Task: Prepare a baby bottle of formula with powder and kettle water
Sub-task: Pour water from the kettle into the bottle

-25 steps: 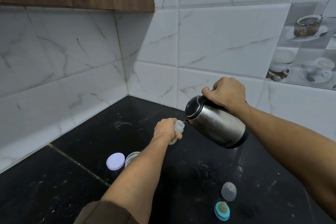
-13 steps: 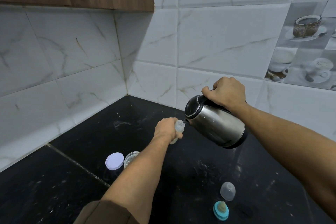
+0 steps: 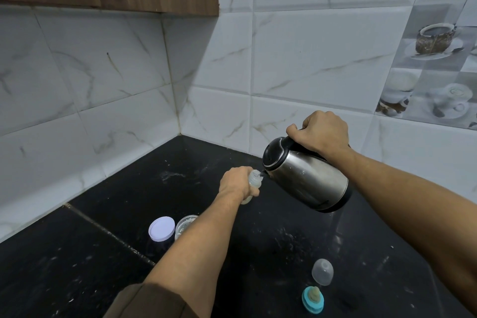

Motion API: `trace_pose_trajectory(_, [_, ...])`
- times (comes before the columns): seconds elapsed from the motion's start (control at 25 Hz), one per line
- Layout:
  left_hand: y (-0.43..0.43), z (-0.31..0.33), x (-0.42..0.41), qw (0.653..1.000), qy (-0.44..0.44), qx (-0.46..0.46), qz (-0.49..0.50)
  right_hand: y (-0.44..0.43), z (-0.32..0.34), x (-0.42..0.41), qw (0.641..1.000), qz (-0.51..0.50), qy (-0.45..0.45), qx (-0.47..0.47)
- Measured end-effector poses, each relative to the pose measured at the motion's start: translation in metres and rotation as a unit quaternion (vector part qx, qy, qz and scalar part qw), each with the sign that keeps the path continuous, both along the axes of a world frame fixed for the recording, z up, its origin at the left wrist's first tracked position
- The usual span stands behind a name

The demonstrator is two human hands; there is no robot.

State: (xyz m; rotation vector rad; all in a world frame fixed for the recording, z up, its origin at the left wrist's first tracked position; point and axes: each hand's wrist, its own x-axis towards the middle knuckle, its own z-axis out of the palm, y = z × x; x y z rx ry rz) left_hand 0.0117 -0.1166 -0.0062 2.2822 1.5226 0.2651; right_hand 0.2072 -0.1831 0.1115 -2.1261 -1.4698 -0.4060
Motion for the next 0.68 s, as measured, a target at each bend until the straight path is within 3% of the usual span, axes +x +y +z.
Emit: trace_pose_trajectory(0.68, [-0.0008,-0.0044,0.0012,1.0,0.003,-0.01,-0.002,-0.0023,0.0035,-0.0015,1.0,0.001,-0.002,0.001])
